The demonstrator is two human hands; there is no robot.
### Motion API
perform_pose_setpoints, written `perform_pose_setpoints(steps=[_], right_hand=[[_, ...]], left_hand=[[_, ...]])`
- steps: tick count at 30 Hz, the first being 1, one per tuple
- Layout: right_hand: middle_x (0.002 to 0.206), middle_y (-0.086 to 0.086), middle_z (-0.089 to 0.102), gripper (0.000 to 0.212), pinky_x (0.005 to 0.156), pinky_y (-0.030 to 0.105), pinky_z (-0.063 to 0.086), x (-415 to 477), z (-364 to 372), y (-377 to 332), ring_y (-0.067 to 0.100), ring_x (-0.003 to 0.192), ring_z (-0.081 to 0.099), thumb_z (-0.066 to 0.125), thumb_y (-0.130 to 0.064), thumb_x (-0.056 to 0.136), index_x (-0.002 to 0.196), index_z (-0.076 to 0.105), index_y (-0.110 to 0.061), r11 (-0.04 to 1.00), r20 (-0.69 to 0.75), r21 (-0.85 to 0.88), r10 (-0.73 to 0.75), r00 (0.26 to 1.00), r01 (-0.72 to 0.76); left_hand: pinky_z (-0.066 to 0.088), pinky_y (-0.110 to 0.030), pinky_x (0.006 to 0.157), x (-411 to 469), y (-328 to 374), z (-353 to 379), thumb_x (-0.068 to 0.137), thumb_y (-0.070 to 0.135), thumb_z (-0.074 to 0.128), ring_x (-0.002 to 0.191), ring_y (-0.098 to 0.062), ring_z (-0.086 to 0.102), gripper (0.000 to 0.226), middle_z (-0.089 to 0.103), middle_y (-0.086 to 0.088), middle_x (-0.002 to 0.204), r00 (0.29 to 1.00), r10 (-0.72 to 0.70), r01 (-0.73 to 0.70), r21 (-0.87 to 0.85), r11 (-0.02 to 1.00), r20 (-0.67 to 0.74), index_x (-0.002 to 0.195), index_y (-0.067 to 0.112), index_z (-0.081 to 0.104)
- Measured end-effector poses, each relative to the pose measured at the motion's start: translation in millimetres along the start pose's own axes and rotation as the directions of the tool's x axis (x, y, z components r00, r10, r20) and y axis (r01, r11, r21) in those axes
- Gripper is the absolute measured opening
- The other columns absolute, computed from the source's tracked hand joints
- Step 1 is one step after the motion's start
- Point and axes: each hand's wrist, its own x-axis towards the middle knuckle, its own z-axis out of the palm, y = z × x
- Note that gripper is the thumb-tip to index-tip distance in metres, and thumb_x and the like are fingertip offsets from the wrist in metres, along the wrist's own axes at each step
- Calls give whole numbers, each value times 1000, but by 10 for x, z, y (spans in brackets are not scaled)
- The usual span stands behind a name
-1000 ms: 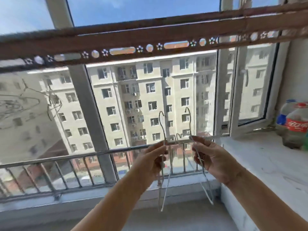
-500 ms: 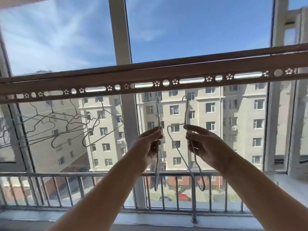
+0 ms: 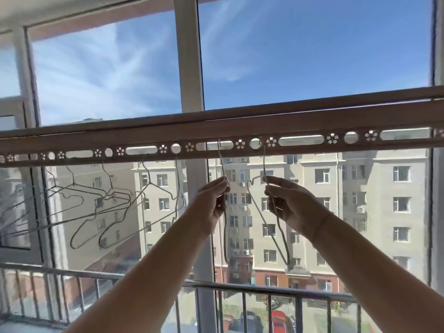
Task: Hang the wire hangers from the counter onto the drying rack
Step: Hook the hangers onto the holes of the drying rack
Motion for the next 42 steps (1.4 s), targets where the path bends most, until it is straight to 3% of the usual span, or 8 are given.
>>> perform_pose_setpoints(steps=[7, 13, 18, 21, 27, 33, 38, 42], right_hand=[[70, 1, 61, 20, 67, 25, 43, 370, -179, 115, 13, 69, 53, 55, -3, 87, 99, 66, -15, 1000, 18, 7, 22, 1000, -22], [76, 4, 59, 26, 61, 24, 44, 480, -272, 230, 15, 69, 52, 57, -3, 86, 111, 64, -7, 998, 28, 19, 54, 998, -54], [66, 1, 61, 13, 59, 21, 46, 475, -229, 252, 13, 66, 53, 58, -9, 87, 96, 67, -11, 998, -10, 48, 42, 999, -42], [69, 1, 58, 11, 49, 18, 46, 415, -243, 299, 11, 60, 52, 57, -16, 88, 92, 66, -12, 998, -52, 55, 45, 998, -42], [77, -2, 54, 8, 66, 26, 38, 150, -395, 556, 12, 72, 50, 57, -23, 87, 84, 63, -19, 997, -158, -51, 52, 986, -61], [81, -5, 56, 4, 72, 28, 35, -358, -588, 940, 10, 81, 51, 58, -21, 87, 88, 61, -23, 989, -277, -79, 97, 956, -124], [103, -1, 61, 33, 78, 30, 37, -993, -744, 1262, 17, 102, 52, 64, -22, 82, 114, 57, -19, 968, -327, -198, 85, 941, -156], [108, 6, 58, 53, 68, 24, 37, -1580, -926, 1437, 13, 94, 54, 72, -19, 76, 122, 47, -14, 959, -340, -229, 85, 937, -170]], left_hand=[[44, -18, 55, 369, -114, -65, 88, 8, 59, 68, -10, 51, 23, 60, -3, 79, 999, 9, -7, 58, 998, -49, 111, 4, 64], [44, -18, 51, 475, -213, -103, 85, 9, 63, 67, -10, 52, 23, 62, -3, 76, 996, -9, 15, 61, 998, -84, 107, 4, 67], [42, -22, 60, 470, -217, -190, 86, 16, 63, 68, -11, 54, 11, 62, -2, 74, 996, -13, 20, 80, 997, -91, 92, 7, 67], [40, -24, 63, 406, -244, -321, 86, 24, 63, 73, -12, 54, 23, 62, -1, 79, 995, 0, 15, 152, 988, -96, 100, 6, 66], [37, -27, 67, 190, -412, -691, 87, 24, 61, 75, -13, 52, 9, 61, 3, 76, 994, -30, 51, 206, 977, -106, 83, 17, 64], [41, -27, 69, -222, -733, -1011, 89, 16, 58, 81, -16, 54, 7, 61, 0, 82, 986, -101, 128, 222, 967, -131, 83, 17, 62], [42, -29, 74, -720, -1278, -1123, 89, 17, 59, 89, -17, 57, 13, 64, -2, 95, 972, -236, 224, 308, 924, -1, 101, 17, 63], [44, -28, 78, -1114, -1697, -1014, 87, 23, 62, 102, -16, 59, 36, 64, -3, 113, 923, -341, 242, 424, 873, 176, 122, 17, 57]])
